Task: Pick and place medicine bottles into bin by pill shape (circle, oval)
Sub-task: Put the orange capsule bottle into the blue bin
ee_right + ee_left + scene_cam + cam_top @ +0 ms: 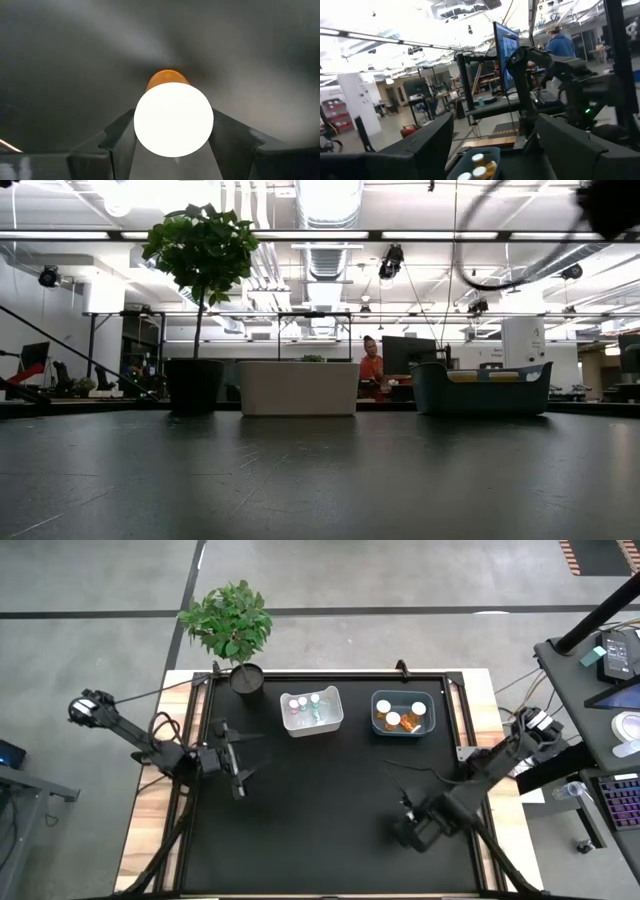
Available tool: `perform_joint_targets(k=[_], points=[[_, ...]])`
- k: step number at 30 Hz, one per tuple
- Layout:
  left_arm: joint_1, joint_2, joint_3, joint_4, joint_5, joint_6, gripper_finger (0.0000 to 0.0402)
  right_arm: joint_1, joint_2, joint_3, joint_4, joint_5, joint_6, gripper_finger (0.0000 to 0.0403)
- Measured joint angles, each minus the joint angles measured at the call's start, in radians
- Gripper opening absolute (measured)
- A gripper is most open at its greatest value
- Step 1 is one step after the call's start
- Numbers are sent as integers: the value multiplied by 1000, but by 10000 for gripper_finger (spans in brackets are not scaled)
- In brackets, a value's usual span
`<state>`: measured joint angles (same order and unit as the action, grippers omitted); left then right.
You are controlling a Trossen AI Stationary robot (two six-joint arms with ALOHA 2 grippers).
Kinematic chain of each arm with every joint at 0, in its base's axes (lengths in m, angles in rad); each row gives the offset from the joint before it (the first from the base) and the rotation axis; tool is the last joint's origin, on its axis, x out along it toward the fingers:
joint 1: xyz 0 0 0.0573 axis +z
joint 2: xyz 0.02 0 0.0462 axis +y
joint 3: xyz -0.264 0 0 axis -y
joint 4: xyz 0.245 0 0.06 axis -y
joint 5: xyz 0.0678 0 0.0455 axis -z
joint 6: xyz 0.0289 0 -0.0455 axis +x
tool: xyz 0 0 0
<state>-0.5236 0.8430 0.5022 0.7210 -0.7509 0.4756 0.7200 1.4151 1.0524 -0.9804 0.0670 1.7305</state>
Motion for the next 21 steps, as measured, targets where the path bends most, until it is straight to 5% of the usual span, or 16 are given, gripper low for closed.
perform_joint_targets(k=[6, 10, 16, 21], points=[[0, 104, 6, 180, 1, -53, 270, -141, 0, 7, -2, 50, -448, 206], [0, 217, 6, 364, 2, -102, 270, -179, 0, -2, -9, 190, -693, 206], [3, 408, 47, 547, 3, -126, 270, -186, -2, -3, -4, 447, -862, 206], [19, 521, 122, 593, 3, -123, 270, -186, -7, -3, -1, 512, -928, 206]])
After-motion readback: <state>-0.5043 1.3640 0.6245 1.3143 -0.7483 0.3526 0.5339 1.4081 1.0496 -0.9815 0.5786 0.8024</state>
